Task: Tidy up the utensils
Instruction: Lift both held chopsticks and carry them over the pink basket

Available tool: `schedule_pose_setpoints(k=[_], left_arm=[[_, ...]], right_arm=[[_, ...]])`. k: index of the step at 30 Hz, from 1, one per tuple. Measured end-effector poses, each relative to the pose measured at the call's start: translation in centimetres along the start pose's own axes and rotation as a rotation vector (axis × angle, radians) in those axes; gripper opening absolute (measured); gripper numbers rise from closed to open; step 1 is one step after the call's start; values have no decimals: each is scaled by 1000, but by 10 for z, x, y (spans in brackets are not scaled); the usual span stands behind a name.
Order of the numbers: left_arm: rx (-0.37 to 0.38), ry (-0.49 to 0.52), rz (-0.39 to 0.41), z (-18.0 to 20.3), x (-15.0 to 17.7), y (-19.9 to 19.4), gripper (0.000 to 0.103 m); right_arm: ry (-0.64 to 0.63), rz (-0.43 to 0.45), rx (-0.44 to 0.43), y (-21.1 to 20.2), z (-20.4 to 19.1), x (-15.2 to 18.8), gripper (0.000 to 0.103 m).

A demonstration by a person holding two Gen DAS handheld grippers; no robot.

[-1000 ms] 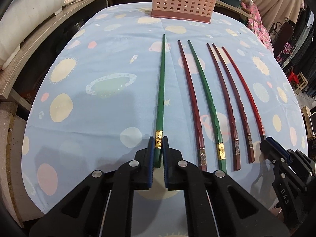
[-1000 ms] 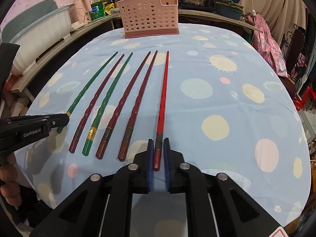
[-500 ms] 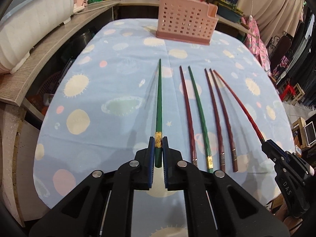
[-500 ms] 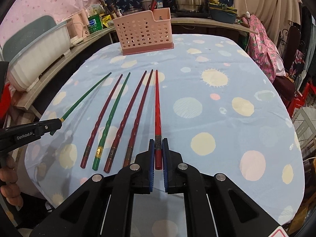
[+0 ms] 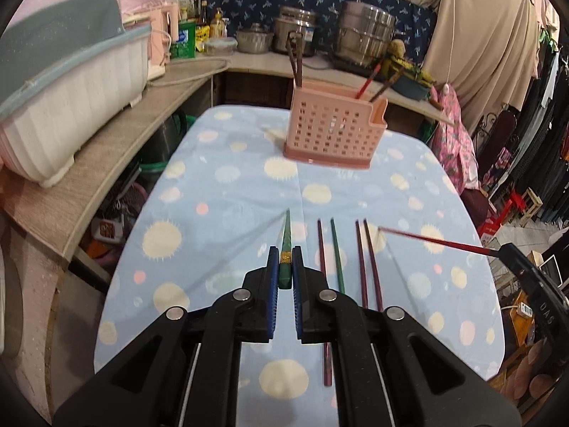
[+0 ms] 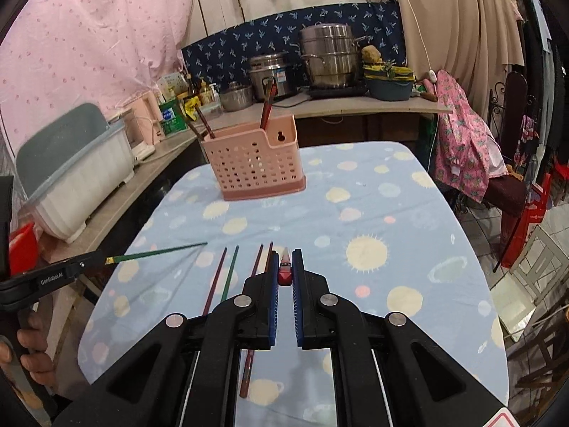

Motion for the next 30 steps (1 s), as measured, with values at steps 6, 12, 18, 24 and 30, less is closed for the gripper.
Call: schedule_pose_setpoints(k=[6, 12, 18, 24, 30], left_arm=[[0, -4, 56, 4, -40, -3, 7], [2, -8, 106, 9, -81, 0, 7], [8, -3, 161, 16, -125, 1, 7], [33, -11, 247, 29, -179, -7, 7], [27, -15, 376, 45, -243, -15, 7]], right_arm=[[10, 80, -8, -1, 4, -45, 7], [24, 127, -15, 8, 6, -78, 7], [39, 159, -33, 18, 5, -107, 7], [52, 218, -71, 24, -4, -153, 7], [65, 331, -97, 31, -17, -219, 7]])
Point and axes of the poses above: each gripper's, at about its wrist camera, not at the fingertips, and y roughly the way its jaws point, z to its right, x to its underside, the point moved 6 cm from there along y, roughly the way its jaws point, and after that the axes turned 1 degree about -y, right-handed, at the moved point
